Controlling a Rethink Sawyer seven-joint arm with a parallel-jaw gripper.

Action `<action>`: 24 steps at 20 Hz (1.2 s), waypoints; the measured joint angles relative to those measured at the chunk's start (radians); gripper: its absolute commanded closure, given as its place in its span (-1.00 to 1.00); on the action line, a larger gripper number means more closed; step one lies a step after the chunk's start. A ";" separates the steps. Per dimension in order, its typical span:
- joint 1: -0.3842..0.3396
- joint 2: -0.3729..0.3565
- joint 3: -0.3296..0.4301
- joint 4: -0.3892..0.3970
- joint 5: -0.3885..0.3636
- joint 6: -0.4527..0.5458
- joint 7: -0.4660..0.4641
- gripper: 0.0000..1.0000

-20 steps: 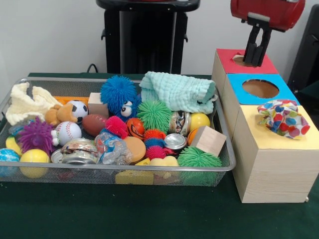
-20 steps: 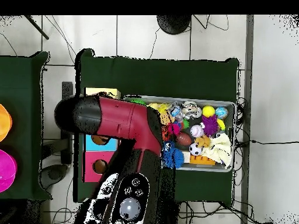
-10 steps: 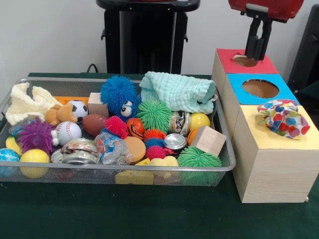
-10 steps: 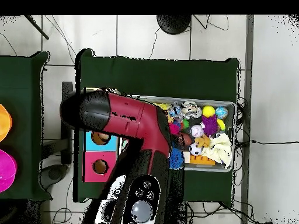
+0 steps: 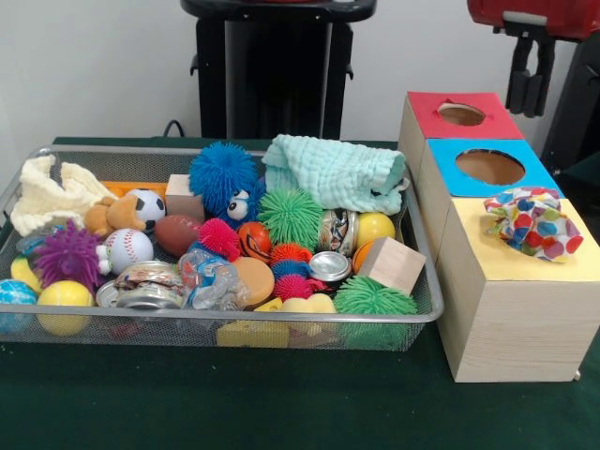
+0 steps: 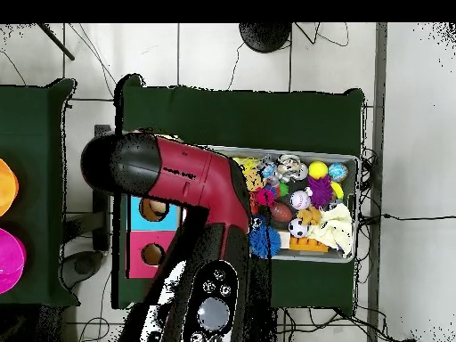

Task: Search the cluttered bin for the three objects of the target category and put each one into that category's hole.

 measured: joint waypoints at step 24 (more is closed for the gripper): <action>-0.015 0.061 0.095 0.043 0.050 -0.263 0.000 1.00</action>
